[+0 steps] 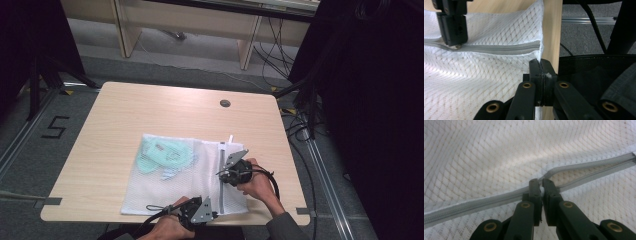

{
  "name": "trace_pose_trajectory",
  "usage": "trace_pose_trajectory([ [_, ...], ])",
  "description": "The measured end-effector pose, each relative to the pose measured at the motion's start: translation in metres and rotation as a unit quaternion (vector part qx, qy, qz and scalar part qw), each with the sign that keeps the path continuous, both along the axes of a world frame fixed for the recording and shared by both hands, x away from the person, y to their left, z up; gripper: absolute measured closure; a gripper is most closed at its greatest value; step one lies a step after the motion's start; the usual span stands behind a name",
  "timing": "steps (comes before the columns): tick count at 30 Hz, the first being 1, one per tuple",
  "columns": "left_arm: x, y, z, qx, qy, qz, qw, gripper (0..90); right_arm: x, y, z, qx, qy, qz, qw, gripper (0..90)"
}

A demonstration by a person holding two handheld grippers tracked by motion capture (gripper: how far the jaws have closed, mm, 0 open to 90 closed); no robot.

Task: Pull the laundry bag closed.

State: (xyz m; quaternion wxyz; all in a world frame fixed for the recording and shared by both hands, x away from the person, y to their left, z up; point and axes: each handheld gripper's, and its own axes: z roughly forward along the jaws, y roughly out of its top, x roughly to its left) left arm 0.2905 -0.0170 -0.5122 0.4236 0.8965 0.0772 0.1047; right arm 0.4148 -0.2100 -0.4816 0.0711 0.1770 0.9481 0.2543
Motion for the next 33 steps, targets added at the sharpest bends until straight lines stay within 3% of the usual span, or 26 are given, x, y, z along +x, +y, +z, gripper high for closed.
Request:
trace_pose_trajectory([
  [10,0.001,0.000,0.000,0.000,0.004,0.000,1.0000,89.2,0.010,0.002,-0.002,-0.003,-0.010,-0.002,0.9999,86.6],
  [17,-0.001,-0.001,0.000,0.000,0.005,-0.003,1.0000,89.2,0.017,0.001,-0.001,-0.005,-0.014,-0.026,0.9995,86.6],
  [20,0.000,0.000,0.000,0.004,0.008,-0.005,0.9999,89.1,0.019,0.002,0.000,-0.005,-0.014,-0.026,0.9996,86.6],
  [21,0.000,0.000,0.000,-0.006,0.013,0.000,0.9999,89.1,0.020,0.003,-0.001,-0.005,-0.016,-0.019,0.9997,86.6],
  [24,0.002,0.001,0.000,0.002,0.013,-0.004,0.9999,89.1,0.022,0.004,-0.002,-0.005,-0.021,-0.010,0.9997,86.6],
  [29,0.002,0.001,0.000,-0.004,0.015,0.001,0.9999,89.1,0.023,0.005,-0.002,-0.006,-0.019,-0.029,0.9994,86.6],
  [33,0.003,0.002,0.001,-0.001,0.014,0.001,0.9999,89.1,0.027,0.007,-0.002,-0.010,-0.021,-0.015,0.9996,86.6],
])
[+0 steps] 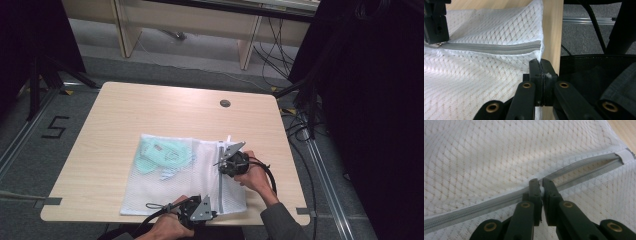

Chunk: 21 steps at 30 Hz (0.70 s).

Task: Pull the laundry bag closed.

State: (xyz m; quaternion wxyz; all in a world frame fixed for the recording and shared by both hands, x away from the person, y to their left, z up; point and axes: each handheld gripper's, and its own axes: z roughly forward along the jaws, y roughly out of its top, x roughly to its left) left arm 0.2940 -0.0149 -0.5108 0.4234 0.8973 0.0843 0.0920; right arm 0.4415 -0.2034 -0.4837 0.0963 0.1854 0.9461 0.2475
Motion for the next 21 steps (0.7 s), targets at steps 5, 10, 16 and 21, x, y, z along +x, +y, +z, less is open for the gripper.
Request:
trace_pose_trajectory([
  [5,0.002,0.001,0.001,-0.006,0.003,0.005,1.0000,89.1,0.003,0.002,-0.001,0.002,-0.001,-0.013,0.9999,86.6],
  [10,0.002,0.001,0.001,-0.006,0.001,0.008,1.0000,89.1,0.008,0.003,-0.001,0.000,-0.005,-0.002,1.0000,86.6],
  [16,0.003,0.002,0.001,0.004,-0.001,-0.001,1.0000,89.1,0.012,0.006,-0.002,0.000,-0.010,-0.008,0.9999,86.6],
  [21,0.001,0.001,0.000,-0.002,0.005,0.004,1.0000,89.1,0.014,0.006,-0.001,-0.001,-0.011,-0.012,0.9999,86.6],
])
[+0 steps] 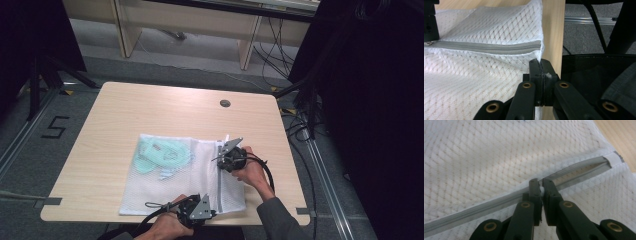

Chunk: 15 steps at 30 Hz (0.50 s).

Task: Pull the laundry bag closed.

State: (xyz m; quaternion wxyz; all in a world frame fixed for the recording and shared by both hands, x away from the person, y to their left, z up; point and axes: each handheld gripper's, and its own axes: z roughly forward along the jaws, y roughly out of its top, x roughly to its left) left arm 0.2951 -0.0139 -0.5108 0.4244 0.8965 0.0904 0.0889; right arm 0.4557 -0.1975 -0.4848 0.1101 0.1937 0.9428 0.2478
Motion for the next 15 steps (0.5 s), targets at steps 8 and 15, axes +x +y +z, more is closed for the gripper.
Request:
trace_pose_trajectory([
  [8,0.0003,0.0009,0.0005,0.008,-0.002,-0.004,1.0000,89.1,0.0041,-0.0019,0.0003,0.006,-0.002,-0.013,0.9999,86.6],
  [15,-0.0013,-0.0007,0.0000,-0.002,0.007,0.001,1.0000,89.1,0.0080,-0.0025,0.0019,0.006,-0.010,-0.014,0.9998,86.6],
])
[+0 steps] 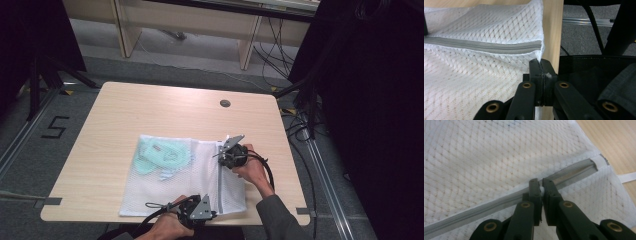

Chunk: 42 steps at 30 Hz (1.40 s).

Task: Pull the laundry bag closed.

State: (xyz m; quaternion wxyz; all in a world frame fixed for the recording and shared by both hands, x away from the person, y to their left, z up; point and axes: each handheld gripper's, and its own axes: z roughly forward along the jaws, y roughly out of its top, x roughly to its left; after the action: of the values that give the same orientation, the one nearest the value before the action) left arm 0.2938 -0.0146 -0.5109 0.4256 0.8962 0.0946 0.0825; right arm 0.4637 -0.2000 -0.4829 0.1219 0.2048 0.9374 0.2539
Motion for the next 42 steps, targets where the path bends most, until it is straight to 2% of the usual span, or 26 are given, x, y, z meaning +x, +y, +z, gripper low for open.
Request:
trace_pose_trajectory([
  [3,0.002,0.001,0.000,-0.003,0.007,0.002,1.0000,89.1,0.001,0.001,-0.001,-0.004,-0.004,0.001,1.0000,86.6],
  [6,0.002,0.002,0.001,-0.004,0.012,0.003,0.9999,89.1,0.003,0.003,-0.001,0.000,0.002,0.003,1.0000,86.6],
  [9,0.000,0.001,0.000,-0.004,0.014,0.001,0.9999,89.2,0.006,0.002,0.000,-0.004,-0.008,0.003,1.0000,86.6],
  [11,0.000,0.001,0.000,0.002,0.011,-0.002,0.9999,89.2,0.007,0.002,0.000,-0.001,-0.010,-0.006,0.9999,86.6],
  [12,-0.001,0.000,-0.001,-0.003,0.016,-0.001,0.9999,89.1,0.008,0.002,0.000,-0.002,-0.010,-0.008,0.9999,86.6],
  [19,-0.001,0.000,-0.001,-0.003,0.016,-0.002,0.9999,89.1,0.013,0.000,0.000,-0.003,-0.015,-0.019,0.9997,86.6],
  [21,0.000,0.000,-0.001,-0.004,0.026,-0.005,0.9996,89.1,0.013,0.000,-0.001,0.000,-0.012,-0.022,0.9997,86.6],
  [26,-0.001,0.000,-0.001,-0.002,0.019,-0.006,0.9998,89.1,0.018,-0.001,-0.001,0.003,-0.022,-0.018,0.9996,86.6],
  [28,-0.001,0.000,-0.002,-0.002,0.017,-0.006,0.9998,89.1,0.017,-0.001,-0.001,0.001,-0.017,-0.033,0.9993,86.6],
  [30,-0.001,0.000,-0.002,-0.001,0.019,-0.007,0.9998,89.1,0.018,-0.001,-0.001,0.006,-0.014,-0.024,0.9996,86.6],
  [32,-0.001,0.000,-0.002,0.000,0.019,-0.007,0.9998,89.1,0.020,-0.002,0.000,0.001,-0.031,-0.025,0.9992,86.6],
  [35,-0.001,0.000,-0.001,-0.002,0.022,-0.009,0.9997,89.1,0.021,-0.001,0.001,0.005,-0.026,-0.033,0.9991,86.6],
  [37,-0.001,0.000,-0.001,-0.001,0.022,-0.010,0.9997,89.1,0.024,-0.002,0.001,0.003,-0.039,-0.034,0.9987,86.6],
  [38,-0.001,0.000,-0.002,-0.003,0.024,-0.010,0.9997,89.2,0.024,-0.002,0.002,0.004,-0.029,-0.043,0.9987,86.6],
  [39,-0.001,0.000,-0.002,-0.004,0.024,-0.008,0.9997,89.2,0.026,-0.002,0.001,0.005,-0.038,-0.039,0.9985,86.6],
  [40,-0.001,0.000,-0.002,-0.003,0.023,-0.010,0.9997,89.2,0.026,-0.002,0.001,0.005,-0.034,-0.044,0.9985,86.6],
  [42,0.000,0.001,-0.002,0.003,0.019,-0.011,0.9997,89.2,0.028,-0.001,0.000,0.005,-0.040,-0.038,0.9985,86.6],
])
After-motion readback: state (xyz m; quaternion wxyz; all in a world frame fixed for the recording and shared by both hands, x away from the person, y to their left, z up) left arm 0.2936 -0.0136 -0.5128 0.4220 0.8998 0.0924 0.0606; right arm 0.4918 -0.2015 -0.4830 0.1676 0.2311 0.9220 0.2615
